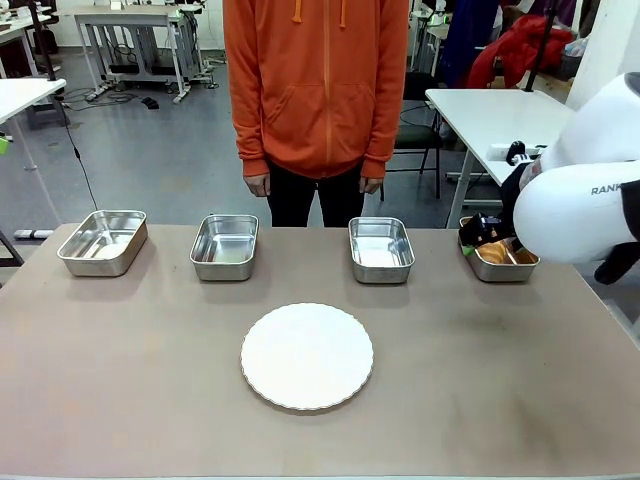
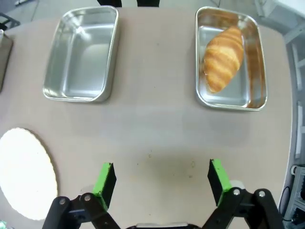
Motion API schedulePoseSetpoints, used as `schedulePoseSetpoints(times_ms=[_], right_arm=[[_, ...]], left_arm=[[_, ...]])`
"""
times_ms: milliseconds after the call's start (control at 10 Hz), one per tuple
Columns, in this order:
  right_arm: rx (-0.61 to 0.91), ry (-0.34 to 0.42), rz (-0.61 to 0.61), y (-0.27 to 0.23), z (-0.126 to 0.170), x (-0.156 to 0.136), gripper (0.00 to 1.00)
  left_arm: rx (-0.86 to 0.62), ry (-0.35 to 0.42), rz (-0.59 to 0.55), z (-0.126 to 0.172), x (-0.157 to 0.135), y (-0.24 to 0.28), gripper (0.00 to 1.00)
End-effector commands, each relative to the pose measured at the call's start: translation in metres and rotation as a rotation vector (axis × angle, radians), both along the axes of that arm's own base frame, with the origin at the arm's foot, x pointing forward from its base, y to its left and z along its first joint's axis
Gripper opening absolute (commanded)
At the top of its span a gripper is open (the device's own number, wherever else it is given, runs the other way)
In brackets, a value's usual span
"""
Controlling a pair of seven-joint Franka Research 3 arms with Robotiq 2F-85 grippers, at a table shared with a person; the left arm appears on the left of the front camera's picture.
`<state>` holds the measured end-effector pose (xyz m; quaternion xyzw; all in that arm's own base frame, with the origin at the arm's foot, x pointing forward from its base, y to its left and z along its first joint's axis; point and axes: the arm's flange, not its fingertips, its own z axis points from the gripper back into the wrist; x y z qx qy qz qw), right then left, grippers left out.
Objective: Place the bread in the container.
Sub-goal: Place the Butter Roll into the Airtight Container indicated by the human.
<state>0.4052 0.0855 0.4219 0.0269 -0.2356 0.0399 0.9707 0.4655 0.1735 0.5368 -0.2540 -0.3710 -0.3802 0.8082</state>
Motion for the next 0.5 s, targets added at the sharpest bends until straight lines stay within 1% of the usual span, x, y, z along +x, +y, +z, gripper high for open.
schedulePoseSetpoints(times_ms=[0, 400], right_arm=[[0.007, 0.007, -0.030, -0.0047, -0.0036, 0.0052, 1.00], [0.007, 0.007, -0.030, -0.0047, -0.0036, 0.0052, 1.00]], left_arm=[[-0.008, -0.006, -0.003, 0.0011, -0.0001, -0.0011, 1.00], [-0.008, -0.006, -0.003, 0.0011, -0.0001, -0.0011, 1.00]])
